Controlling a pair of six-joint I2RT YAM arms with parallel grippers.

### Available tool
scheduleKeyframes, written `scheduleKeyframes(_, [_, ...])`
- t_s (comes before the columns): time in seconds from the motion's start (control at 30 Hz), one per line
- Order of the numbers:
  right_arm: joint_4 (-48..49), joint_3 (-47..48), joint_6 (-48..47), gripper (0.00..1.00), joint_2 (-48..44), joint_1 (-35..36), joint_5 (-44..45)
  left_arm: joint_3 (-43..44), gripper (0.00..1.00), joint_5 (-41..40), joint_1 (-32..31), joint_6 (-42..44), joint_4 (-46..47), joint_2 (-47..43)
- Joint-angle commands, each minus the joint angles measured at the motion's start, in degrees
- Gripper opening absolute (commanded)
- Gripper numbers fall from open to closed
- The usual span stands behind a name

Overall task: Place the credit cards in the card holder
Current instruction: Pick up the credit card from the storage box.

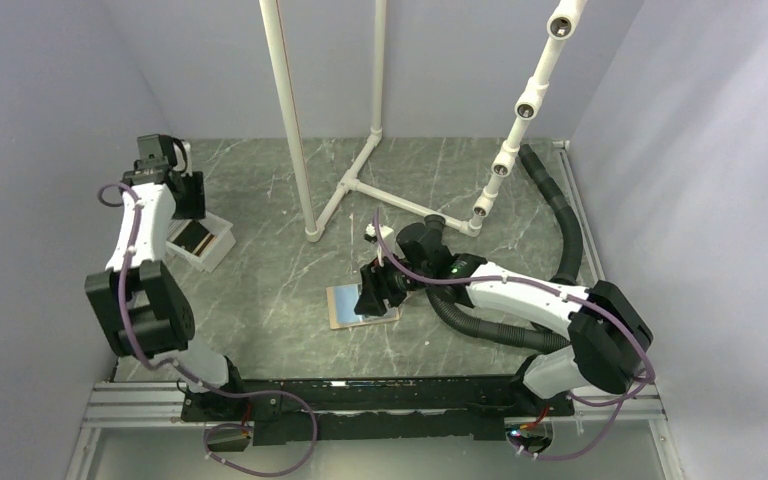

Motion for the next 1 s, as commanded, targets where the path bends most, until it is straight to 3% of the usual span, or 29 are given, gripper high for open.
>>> scheduleKeyframes(0.0, [3.73,1.21,0.58,0.6,0.32,-1.06,-2.72,-4.53,0.68,-4.24,0.07,6.73,10.84,4.03])
scheduleKeyframes(0.3, [4.63,-0.85,0.68,0.6,-0.9,-1.99,-4.63,-4.66,0.73,-9.08,0.15,16.62,17.22,12.02])
scheduleKeyframes(0.6, [4.96,-1.11,0.57,0.59,-1.57,-1.55,-4.45,-0.49,0.68,-6.58,0.15,17.72,14.64,18.46])
scheduleKeyframes(0.97, [5.14,-1.11,0.66,0.59,-1.28,-0.97,-4.61,-4.41,0.66,-10.11,0.14,19.63,19.06,20.75])
